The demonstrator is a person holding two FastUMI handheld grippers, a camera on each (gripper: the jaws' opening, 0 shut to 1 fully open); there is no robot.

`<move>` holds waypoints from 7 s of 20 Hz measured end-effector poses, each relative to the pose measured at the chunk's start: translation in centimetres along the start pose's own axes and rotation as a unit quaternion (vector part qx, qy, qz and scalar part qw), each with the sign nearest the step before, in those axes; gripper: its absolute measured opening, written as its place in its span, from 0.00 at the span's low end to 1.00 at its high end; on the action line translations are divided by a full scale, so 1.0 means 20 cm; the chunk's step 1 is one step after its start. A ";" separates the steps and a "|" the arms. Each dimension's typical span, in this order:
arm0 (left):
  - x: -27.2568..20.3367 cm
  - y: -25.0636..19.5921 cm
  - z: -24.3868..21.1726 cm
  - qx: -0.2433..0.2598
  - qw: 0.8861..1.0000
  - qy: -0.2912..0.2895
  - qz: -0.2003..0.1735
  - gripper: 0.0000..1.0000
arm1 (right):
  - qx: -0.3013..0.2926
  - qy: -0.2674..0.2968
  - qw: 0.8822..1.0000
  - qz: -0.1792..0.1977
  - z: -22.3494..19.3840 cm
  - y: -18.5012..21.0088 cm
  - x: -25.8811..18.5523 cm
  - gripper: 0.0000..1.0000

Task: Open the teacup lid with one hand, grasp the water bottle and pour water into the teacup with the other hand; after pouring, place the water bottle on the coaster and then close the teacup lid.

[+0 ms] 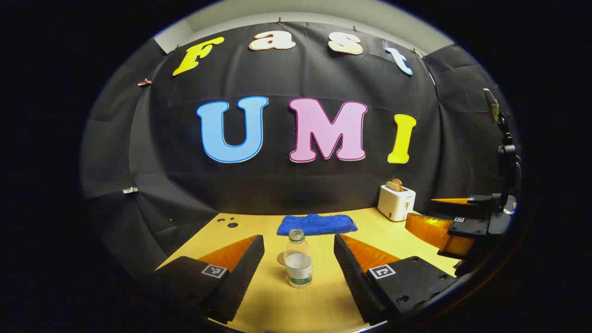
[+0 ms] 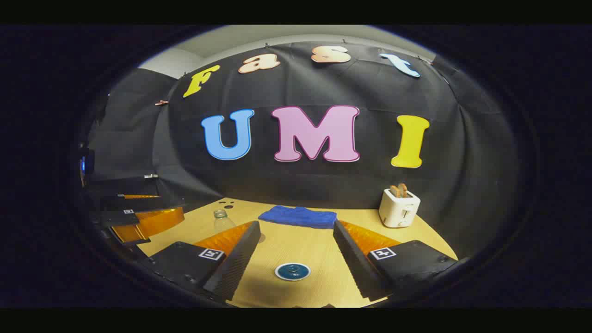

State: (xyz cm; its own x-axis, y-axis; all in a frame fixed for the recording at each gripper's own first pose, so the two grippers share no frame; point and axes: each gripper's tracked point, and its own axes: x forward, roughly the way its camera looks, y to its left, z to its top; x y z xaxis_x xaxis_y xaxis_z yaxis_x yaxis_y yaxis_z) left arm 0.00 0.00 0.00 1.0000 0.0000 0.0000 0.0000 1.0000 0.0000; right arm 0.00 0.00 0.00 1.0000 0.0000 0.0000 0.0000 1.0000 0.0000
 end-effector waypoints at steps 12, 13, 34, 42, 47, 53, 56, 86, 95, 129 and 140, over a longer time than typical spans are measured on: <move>0.00 0.08 -0.14 -0.016 0.999 0.021 0.023 0.95 | -0.009 0.020 0.999 0.028 -0.06 0.09 0.02 0.98; -0.01 0.09 -0.16 -0.016 0.999 0.024 0.025 0.95 | -0.009 0.026 0.999 0.030 -0.08 0.09 0.02 0.98; 0.04 0.25 -0.42 -0.011 0.996 0.065 0.056 0.95 | -0.024 0.110 0.993 0.047 -0.53 0.15 0.28 0.98; 0.19 0.25 -0.73 -0.042 0.993 0.105 0.035 0.95 | 0.010 0.117 0.993 0.002 -0.82 0.00 0.44 0.98; 0.28 0.25 -0.82 -0.049 0.992 0.109 0.031 0.96 | 0.021 0.116 0.993 -0.007 -0.95 -0.02 0.49 0.98; 0.35 0.23 -0.87 -0.046 0.993 0.110 0.024 0.96 | 0.005 0.101 0.995 0.002 -0.99 0.01 0.50 0.82; 0.35 0.21 -0.89 -0.042 0.993 0.110 0.019 0.95 | 0.002 0.093 0.996 -0.001 -0.98 0.01 0.49 0.70; 0.82 -0.01 -0.98 -0.019 0.995 0.083 -0.051 0.96 | -0.010 0.104 0.995 0.001 -0.68 -0.18 0.43 0.28; 0.95 0.00 -0.99 0.031 0.994 0.088 -0.065 0.79 | 0.019 0.112 0.993 -0.027 -0.74 -0.26 0.35 0.33; 1.04 -0.16 -1.05 0.728 0.674 0.044 -0.118 0.75 | 0.050 0.111 0.990 -0.072 -0.84 -0.58 0.14 0.34; 1.09 -0.24 -1.00 0.790 0.598 -0.003 -0.134 0.75 | 0.047 0.119 0.990 -0.066 -0.88 -0.54 0.12 0.28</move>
State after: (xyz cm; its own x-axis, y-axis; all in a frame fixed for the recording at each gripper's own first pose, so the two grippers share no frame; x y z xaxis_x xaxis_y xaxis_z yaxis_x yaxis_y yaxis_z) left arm 21.88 -4.75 -20.03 0.9640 -0.1656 -0.2081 0.1551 -0.2857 0.9457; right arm 2.50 -10.86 -17.53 0.9629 -0.1194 -0.2421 0.1417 0.9869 0.0766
